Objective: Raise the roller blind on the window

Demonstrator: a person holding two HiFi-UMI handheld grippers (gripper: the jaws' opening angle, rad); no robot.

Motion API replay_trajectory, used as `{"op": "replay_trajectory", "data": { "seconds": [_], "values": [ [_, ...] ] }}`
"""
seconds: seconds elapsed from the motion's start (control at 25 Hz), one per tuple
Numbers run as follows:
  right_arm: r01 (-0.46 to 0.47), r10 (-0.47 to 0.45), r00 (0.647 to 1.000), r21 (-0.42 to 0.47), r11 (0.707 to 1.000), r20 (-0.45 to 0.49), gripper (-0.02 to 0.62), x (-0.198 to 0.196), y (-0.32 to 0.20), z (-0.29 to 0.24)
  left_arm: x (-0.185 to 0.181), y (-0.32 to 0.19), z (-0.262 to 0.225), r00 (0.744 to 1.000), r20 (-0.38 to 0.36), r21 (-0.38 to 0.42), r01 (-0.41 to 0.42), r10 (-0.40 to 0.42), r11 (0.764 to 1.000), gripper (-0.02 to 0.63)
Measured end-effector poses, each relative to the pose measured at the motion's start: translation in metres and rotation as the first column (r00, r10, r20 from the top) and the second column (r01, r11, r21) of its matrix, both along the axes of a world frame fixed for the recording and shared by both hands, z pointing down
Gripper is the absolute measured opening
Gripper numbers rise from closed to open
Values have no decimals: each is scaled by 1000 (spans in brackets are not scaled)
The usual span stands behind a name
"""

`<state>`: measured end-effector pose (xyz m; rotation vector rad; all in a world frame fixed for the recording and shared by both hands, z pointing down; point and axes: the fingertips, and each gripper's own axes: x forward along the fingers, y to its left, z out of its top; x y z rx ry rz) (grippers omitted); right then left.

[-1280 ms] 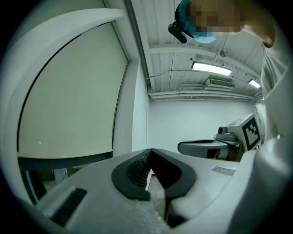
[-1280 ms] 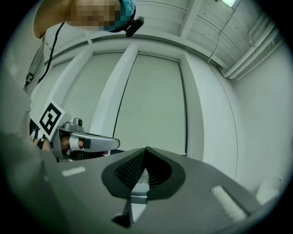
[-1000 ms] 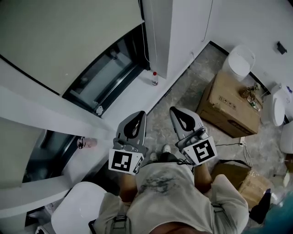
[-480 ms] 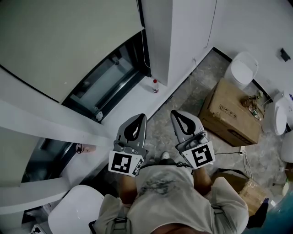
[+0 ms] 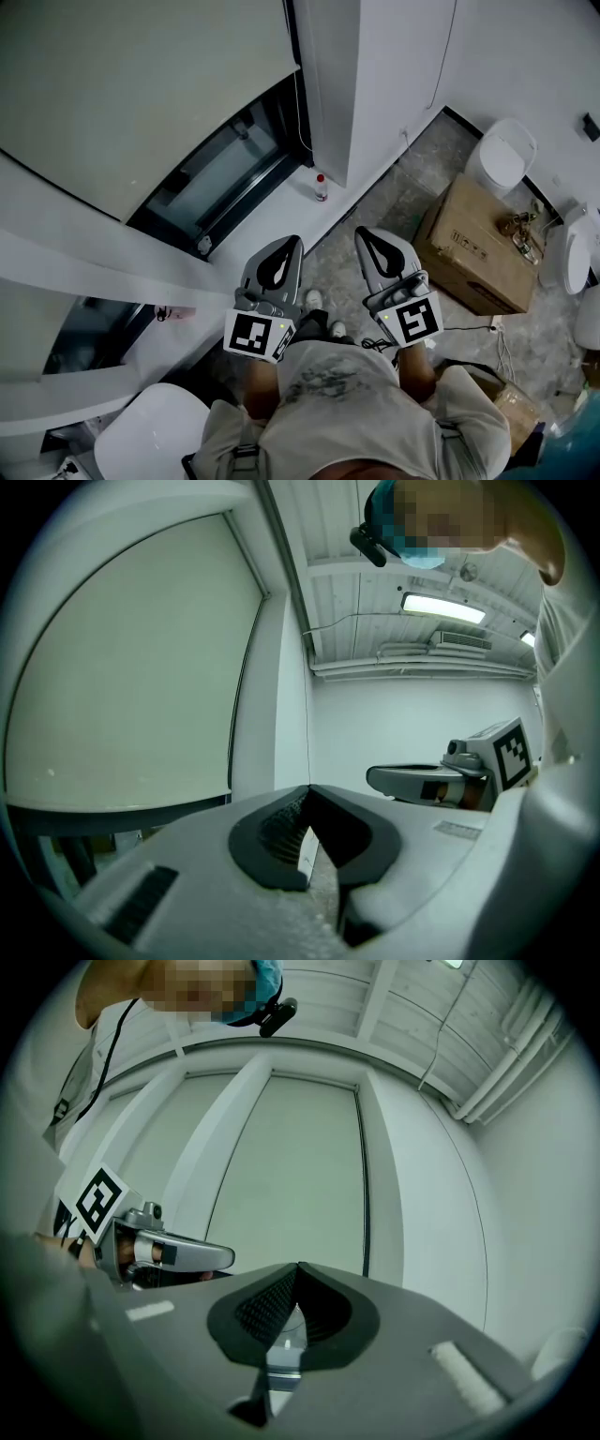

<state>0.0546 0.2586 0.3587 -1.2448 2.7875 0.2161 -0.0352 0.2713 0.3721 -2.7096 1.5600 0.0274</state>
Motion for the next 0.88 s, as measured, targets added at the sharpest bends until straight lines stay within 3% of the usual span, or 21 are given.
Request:
{"op": "replay_trajectory", "data": {
  "seconds": [0.16, 0.36, 0.88],
  "values": [
    [-5, 5, 999, -8, 1000, -37, 9, -6, -21, 7, -5, -23, 2, 1000, -6, 6, -7, 7, 1000, 6],
    [-23, 24, 1000, 32, 999, -18, 9, -16, -54, -4, -9, -59, 3, 1000, 0, 11, -25, 25, 1000, 6],
    [-96, 95, 995, -32, 995, -39, 9, -42, -120, 5, -42, -131, 2, 997, -25, -10, -75, 75, 997, 6]
  ]
}}
